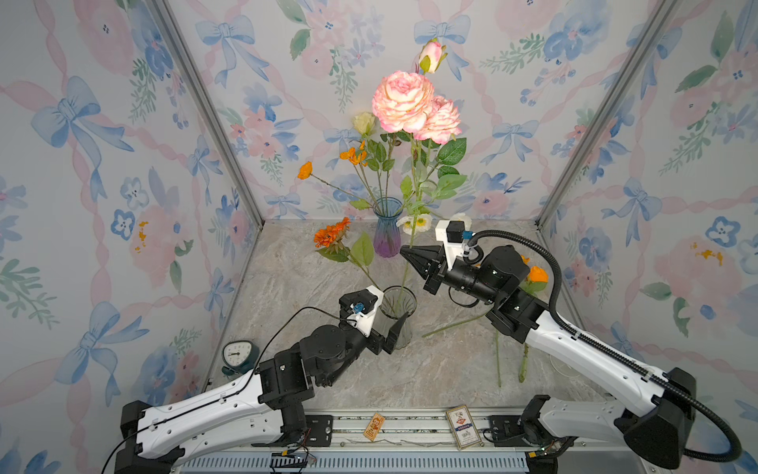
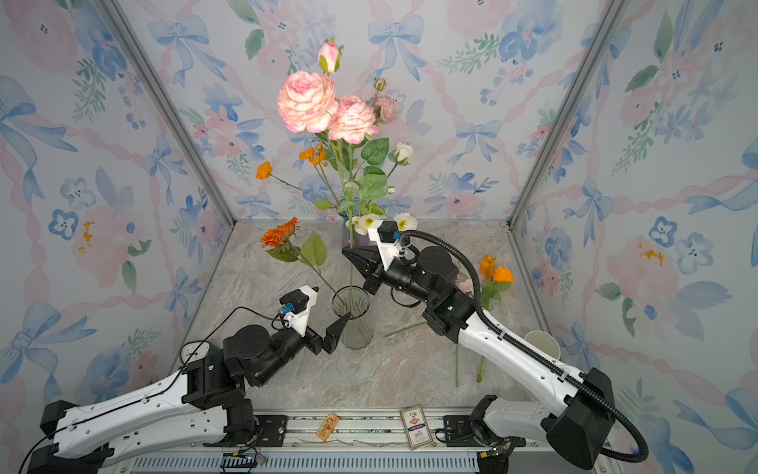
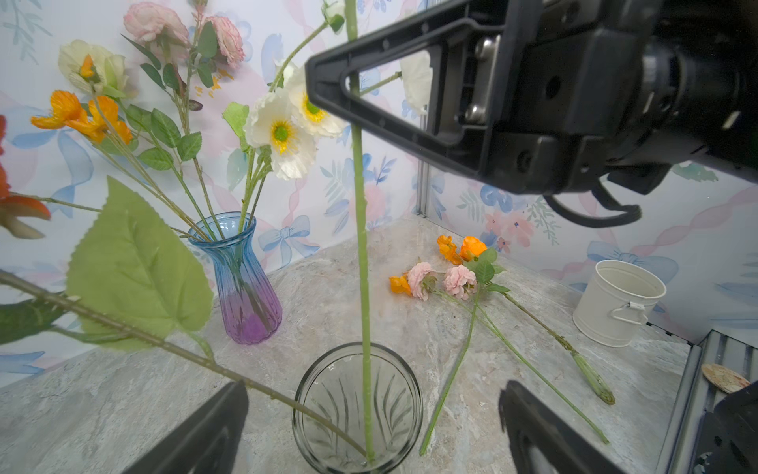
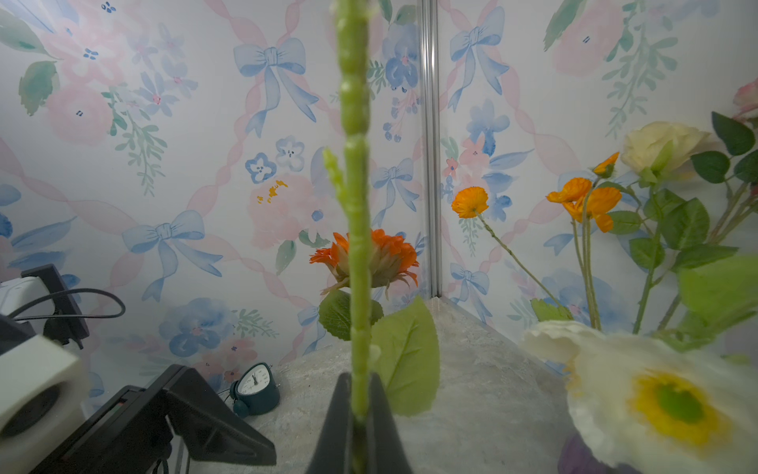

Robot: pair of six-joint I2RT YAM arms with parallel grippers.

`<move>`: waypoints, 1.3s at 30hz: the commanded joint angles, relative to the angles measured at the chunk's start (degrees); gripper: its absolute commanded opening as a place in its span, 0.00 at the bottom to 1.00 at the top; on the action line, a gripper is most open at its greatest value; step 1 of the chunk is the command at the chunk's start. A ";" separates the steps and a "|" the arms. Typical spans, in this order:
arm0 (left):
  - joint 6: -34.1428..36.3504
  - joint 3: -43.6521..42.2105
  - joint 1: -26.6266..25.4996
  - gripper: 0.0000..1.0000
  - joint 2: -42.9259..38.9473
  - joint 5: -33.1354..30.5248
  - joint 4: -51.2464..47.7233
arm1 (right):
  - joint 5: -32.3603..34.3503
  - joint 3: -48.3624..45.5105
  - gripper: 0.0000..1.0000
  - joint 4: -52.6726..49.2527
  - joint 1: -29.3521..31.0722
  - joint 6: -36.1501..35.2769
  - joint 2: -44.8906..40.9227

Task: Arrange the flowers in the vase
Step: 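Lower the pink rose stems into the clear vase with the right gripper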

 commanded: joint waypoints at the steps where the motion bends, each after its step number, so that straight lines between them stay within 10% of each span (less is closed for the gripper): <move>1: -0.59 -0.45 0.33 0.98 -0.16 -0.73 -0.84 | -0.69 -0.92 0.00 0.81 1.28 -1.41 1.42; 39: 0.61 -1.87 0.75 0.98 1.55 0.66 -0.76 | 5.22 -13.57 0.07 3.47 4.43 -1.37 7.31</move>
